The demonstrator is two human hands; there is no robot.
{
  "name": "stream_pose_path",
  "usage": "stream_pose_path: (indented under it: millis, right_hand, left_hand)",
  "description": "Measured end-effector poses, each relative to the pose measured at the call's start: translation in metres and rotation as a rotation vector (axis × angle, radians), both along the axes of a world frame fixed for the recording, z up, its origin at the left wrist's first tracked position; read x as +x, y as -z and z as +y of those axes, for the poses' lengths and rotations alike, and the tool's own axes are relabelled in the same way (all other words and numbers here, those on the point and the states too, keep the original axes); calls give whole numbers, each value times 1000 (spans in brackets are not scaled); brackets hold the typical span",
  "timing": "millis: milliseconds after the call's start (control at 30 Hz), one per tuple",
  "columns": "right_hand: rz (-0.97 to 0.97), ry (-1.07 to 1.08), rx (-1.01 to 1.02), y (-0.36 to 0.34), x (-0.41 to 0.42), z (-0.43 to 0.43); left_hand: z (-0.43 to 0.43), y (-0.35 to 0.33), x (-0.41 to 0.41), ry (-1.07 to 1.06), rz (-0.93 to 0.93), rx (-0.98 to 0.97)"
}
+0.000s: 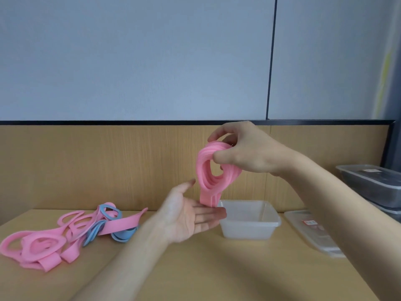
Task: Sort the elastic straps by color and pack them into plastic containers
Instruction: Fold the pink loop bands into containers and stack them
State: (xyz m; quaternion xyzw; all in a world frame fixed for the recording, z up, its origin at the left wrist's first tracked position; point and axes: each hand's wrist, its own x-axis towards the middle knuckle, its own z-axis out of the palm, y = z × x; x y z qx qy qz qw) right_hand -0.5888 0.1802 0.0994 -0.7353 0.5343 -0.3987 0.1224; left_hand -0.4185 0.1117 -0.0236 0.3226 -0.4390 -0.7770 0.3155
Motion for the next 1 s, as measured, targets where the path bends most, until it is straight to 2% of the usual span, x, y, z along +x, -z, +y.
stream_pose_path:
  millis: [167, 233, 367, 467, 667, 733, 867, 1000]
  right_hand:
    - [-48, -165, 134, 10, -1, 2]
    - [-98, -195, 178, 15, -4, 1]
    - [-262, -219, 252, 25, -24, -6]
    - [-373, -215, 308, 34, -39, -14]
    - [-539, -195, 371, 56, -62, -28]
    - [-584, -194, 380, 63, -68, -31]
    - [-645, -177, 361, 73, -80, -35]
    - [-664, -165, 348, 85, -93, -38]
  left_hand:
    - [6, -6, -12, -28, 120, -73]
    - [8, -6, -16, -18, 222, -63]
    - [11, 0, -16, 80, 459, -32]
    - [13, 7, -16, 163, 492, -102]
    - [5, 15, -24, 216, 438, -168]
    - [-1, 16, -27, 168, 351, -194]
    - [-11, 12, -32, 41, 101, -383]
    - [-25, 15, -44, -30, 34, -448]
